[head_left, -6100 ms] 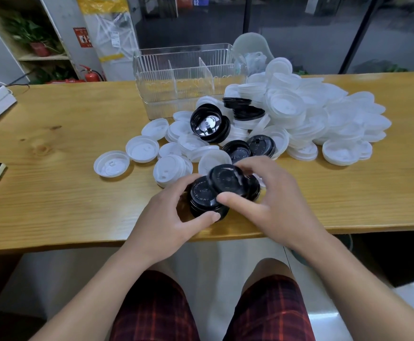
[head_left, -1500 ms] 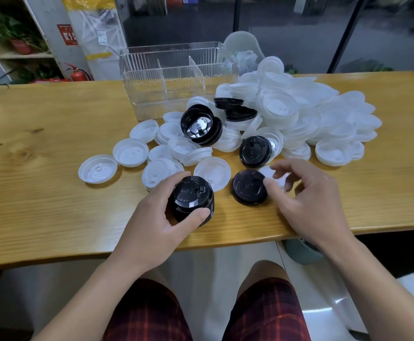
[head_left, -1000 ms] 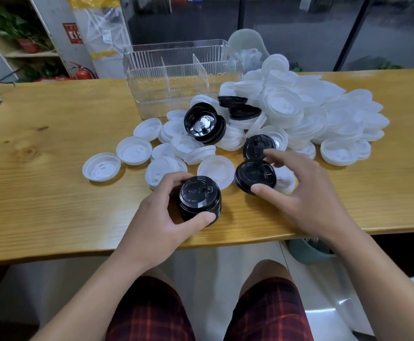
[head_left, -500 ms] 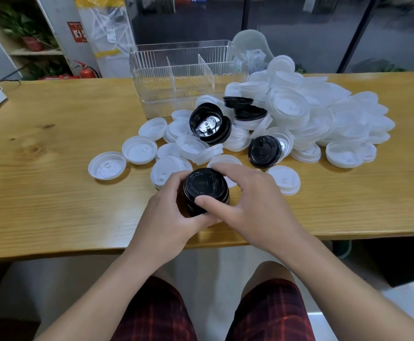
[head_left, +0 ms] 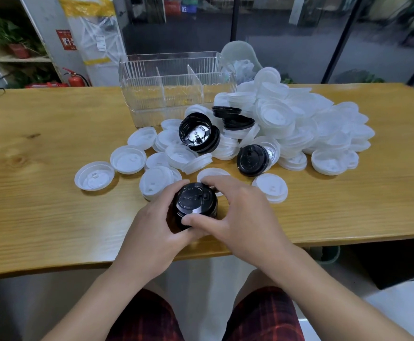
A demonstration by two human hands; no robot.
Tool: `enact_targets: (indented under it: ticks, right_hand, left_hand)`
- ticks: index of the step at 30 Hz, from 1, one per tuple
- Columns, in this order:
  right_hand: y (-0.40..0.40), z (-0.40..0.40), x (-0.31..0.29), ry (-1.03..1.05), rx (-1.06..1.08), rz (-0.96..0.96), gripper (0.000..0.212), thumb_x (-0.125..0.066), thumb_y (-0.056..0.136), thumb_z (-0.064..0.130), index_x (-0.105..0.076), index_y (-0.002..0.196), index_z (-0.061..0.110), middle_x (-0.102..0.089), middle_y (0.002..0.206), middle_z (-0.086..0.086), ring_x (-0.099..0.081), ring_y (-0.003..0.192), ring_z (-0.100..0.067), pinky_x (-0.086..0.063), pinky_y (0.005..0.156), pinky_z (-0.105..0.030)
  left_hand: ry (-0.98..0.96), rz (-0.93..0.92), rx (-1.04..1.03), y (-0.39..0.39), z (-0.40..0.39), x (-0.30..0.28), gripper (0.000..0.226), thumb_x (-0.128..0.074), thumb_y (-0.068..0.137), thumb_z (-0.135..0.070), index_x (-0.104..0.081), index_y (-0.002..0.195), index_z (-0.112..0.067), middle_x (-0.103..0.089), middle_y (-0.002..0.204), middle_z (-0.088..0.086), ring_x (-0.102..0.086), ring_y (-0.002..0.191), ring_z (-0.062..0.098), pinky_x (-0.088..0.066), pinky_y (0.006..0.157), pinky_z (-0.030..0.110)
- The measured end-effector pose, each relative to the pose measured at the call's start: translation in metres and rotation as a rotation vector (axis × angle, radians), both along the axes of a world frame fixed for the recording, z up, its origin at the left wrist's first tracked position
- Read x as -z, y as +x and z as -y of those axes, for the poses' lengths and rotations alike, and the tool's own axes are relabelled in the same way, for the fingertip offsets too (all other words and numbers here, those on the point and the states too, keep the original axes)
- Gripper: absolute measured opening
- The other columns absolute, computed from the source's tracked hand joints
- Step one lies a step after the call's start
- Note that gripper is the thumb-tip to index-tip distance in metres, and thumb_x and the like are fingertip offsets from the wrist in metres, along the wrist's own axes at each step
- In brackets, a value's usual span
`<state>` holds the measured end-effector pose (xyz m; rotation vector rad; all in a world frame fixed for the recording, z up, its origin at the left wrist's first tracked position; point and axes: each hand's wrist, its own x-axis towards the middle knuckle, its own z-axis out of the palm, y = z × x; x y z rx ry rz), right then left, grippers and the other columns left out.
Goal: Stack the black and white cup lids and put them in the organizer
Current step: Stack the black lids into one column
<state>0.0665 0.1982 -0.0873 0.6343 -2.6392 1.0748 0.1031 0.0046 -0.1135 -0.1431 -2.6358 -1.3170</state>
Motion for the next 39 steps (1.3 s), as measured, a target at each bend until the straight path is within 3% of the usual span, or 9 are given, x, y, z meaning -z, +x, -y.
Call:
enact_targets:
  ticks: [3, 6, 8, 15, 21, 26, 29, 32, 39]
  right_hand:
    - [-0.016, -0.022, -0.001, -0.115, 0.063, -0.009, 0.057, -0.078, 0.088, 0.064, -0.072, 0.133, 0.030, -0.072, 0.121, 0.020, -0.065, 0.113, 0.000, -0.051, 0.097, -0.023]
    - [-0.049, -0.055, 0.001, -0.019, 0.191, -0.211, 0.043, -0.078, 0.097, 0.031, -0.068, 0.138, 0.023, -0.071, 0.127, 0.011, -0.060, 0.117, -0.010, -0.047, 0.104, -0.033]
    - [-0.068, -0.074, 0.004, 0.147, 0.225, -0.224, 0.060, -0.079, 0.092, 0.020, -0.058, 0.148, 0.025, -0.065, 0.138, 0.010, -0.052, 0.126, -0.019, -0.041, 0.110, -0.042]
    - [-0.090, -0.083, 0.010, 0.362, 0.219, -0.243, 0.071, -0.081, 0.090, 0.038, -0.050, 0.153, 0.026, -0.066, 0.133, 0.009, -0.050, 0.127, -0.027, -0.029, 0.105, -0.042]
    - [-0.082, -0.083, 0.011, 0.380, 0.370, -0.257, 0.091, -0.056, 0.079, 0.095, -0.058, 0.140, 0.029, -0.058, 0.112, 0.010, -0.050, 0.109, -0.022, -0.036, 0.100, -0.044]
    - [-0.080, -0.088, 0.007, 0.231, 0.152, -0.106, 0.078, -0.072, 0.082, 0.067, -0.052, 0.152, 0.037, -0.054, 0.142, 0.020, -0.042, 0.132, -0.018, -0.024, 0.107, -0.035]
    - [-0.081, -0.086, 0.005, 0.236, 0.089, -0.025, 0.081, -0.079, 0.087, 0.053, -0.043, 0.159, 0.043, -0.049, 0.127, 0.024, -0.032, 0.124, -0.013, -0.023, 0.107, -0.033]
    - [-0.085, -0.084, 0.006, 0.280, 0.109, -0.011, 0.084, -0.080, 0.089, 0.056, -0.039, 0.161, 0.045, -0.050, 0.131, 0.018, -0.022, 0.111, -0.003, -0.025, 0.105, -0.032]
    - [-0.082, -0.073, 0.003, 0.121, 0.161, -0.115, 0.073, -0.076, 0.087, 0.066, -0.058, 0.150, 0.033, -0.056, 0.139, 0.011, -0.043, 0.132, -0.010, -0.027, 0.116, -0.038]
  left_hand:
    - [0.012, -0.006, -0.005, 0.001, 0.001, -0.002, 0.076, -0.098, 0.075, -0.046, -0.059, 0.140, -0.051, -0.069, 0.127, -0.033, -0.065, 0.122, -0.004, -0.049, 0.098, 0.021]
    - [0.023, -0.010, -0.024, 0.001, 0.003, -0.002, 0.076, -0.097, 0.075, -0.048, -0.058, 0.139, -0.053, -0.068, 0.129, -0.036, -0.063, 0.124, -0.007, -0.046, 0.099, 0.018]
    - [0.026, -0.012, -0.028, 0.000, 0.003, -0.002, 0.079, -0.095, 0.074, -0.055, -0.057, 0.143, -0.052, -0.067, 0.131, -0.036, -0.062, 0.125, -0.008, -0.046, 0.101, 0.018]
    - [0.074, -0.030, -0.031, 0.003, 0.000, -0.005, 0.069, -0.083, 0.079, -0.064, -0.053, 0.141, -0.057, -0.065, 0.131, -0.039, -0.063, 0.126, -0.008, -0.047, 0.100, 0.019]
    - [0.061, -0.027, -0.032, 0.002, -0.001, -0.004, 0.060, -0.086, 0.085, -0.055, -0.056, 0.137, -0.056, -0.069, 0.129, -0.033, -0.066, 0.124, -0.001, -0.050, 0.100, 0.025]
    - [0.062, -0.017, -0.027, 0.001, 0.000, -0.005, 0.059, -0.088, 0.086, -0.049, -0.059, 0.137, -0.050, -0.071, 0.127, -0.030, -0.067, 0.121, -0.001, -0.051, 0.099, 0.025]
    - [0.094, 0.005, -0.032, 0.000, 0.002, -0.007, 0.059, -0.090, 0.086, -0.043, -0.061, 0.137, -0.048, -0.072, 0.127, -0.029, -0.068, 0.122, 0.000, -0.051, 0.102, 0.026]
    - [0.138, 0.036, -0.031, -0.002, 0.004, -0.009, 0.062, -0.093, 0.085, -0.041, -0.060, 0.137, -0.045, -0.072, 0.129, -0.029, -0.067, 0.125, -0.002, -0.050, 0.104, 0.026]
    - [0.183, 0.087, -0.017, -0.006, 0.016, -0.013, 0.059, -0.096, 0.083, -0.035, -0.062, 0.131, -0.040, -0.074, 0.128, -0.026, -0.068, 0.124, -0.002, -0.050, 0.105, 0.027]
